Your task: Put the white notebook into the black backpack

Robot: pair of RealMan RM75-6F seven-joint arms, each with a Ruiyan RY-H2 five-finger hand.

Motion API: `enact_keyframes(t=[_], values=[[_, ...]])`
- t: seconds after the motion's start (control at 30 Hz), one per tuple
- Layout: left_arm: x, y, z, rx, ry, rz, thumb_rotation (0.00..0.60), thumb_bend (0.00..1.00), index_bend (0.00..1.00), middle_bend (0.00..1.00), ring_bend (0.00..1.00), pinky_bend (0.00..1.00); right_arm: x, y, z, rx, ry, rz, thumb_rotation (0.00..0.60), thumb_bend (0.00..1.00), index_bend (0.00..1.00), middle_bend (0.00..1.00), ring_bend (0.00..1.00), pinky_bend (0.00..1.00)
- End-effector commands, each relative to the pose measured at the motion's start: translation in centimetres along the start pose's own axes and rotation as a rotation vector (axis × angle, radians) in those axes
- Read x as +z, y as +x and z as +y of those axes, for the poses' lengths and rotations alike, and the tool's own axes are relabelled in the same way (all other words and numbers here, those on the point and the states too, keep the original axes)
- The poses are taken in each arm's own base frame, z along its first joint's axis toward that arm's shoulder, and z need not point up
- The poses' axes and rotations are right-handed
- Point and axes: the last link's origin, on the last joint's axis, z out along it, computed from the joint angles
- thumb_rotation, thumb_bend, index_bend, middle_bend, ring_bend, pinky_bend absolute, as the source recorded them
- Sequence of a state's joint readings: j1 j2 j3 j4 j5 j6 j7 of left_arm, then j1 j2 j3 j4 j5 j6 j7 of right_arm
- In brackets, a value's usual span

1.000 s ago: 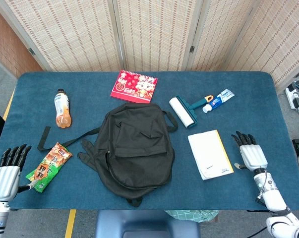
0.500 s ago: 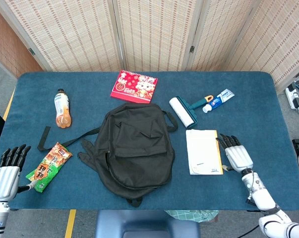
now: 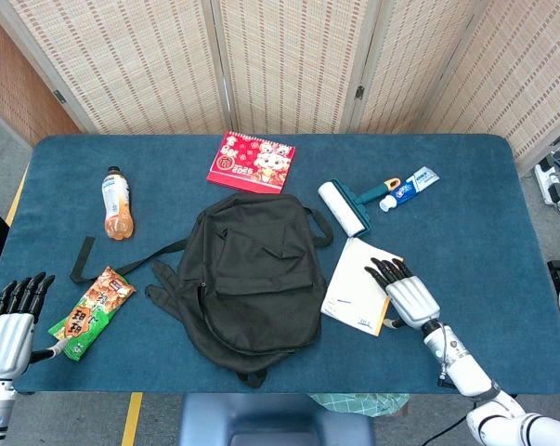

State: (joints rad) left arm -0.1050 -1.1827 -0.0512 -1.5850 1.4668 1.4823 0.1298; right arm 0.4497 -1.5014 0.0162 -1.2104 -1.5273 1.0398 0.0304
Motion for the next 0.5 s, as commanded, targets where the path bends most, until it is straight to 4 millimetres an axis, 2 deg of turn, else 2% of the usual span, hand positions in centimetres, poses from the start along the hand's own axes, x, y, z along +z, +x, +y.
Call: enact_keyframes(t=[0.03, 0.13, 0.27, 0.43, 0.5], values=[[0.0, 0.1, 0.0, -0.002, 0.000, 0.002, 0.600, 0.07, 0.09, 0.10, 0.09, 0.07, -0.8, 1.2, 0.6, -0.038, 0.010, 0.034, 0.600, 0.07, 0.00, 0.00, 0.00, 0.00], [0.1, 0.0, 0.1, -0.004, -0.006, 0.002, 0.600, 0.07, 0.09, 0.10, 0.09, 0.07, -1.5, 2.2, 1.2, -0.075, 0.020, 0.086, 0.600, 0.16, 0.01, 0.04, 0.00, 0.00], [0.2, 0.0, 0.5, -0.009, -0.020, 0.003, 0.600, 0.07, 0.09, 0.10, 0.09, 0.07, -2.0, 2.3, 1.9, -0.132, 0.048, 0.118, 0.600, 0.34, 0.12, 0.13, 0.06, 0.05], [0.1, 0.2, 0.7, -0.014, -0.025, 0.004, 0.600, 0.07, 0.09, 0.10, 0.09, 0.07, -2.1, 1.3, 2.3, -0.189, 0.076, 0.116, 0.600, 0.44, 0.19, 0.18, 0.09, 0.09], [0.1, 0.2, 0.7, -0.014, -0.024, 0.003, 0.600, 0.07, 0.09, 0.10, 0.09, 0.07, -2.0, 0.8, 2.3, -0.191, 0.081, 0.112, 0.600, 0.45, 0.19, 0.18, 0.10, 0.09]])
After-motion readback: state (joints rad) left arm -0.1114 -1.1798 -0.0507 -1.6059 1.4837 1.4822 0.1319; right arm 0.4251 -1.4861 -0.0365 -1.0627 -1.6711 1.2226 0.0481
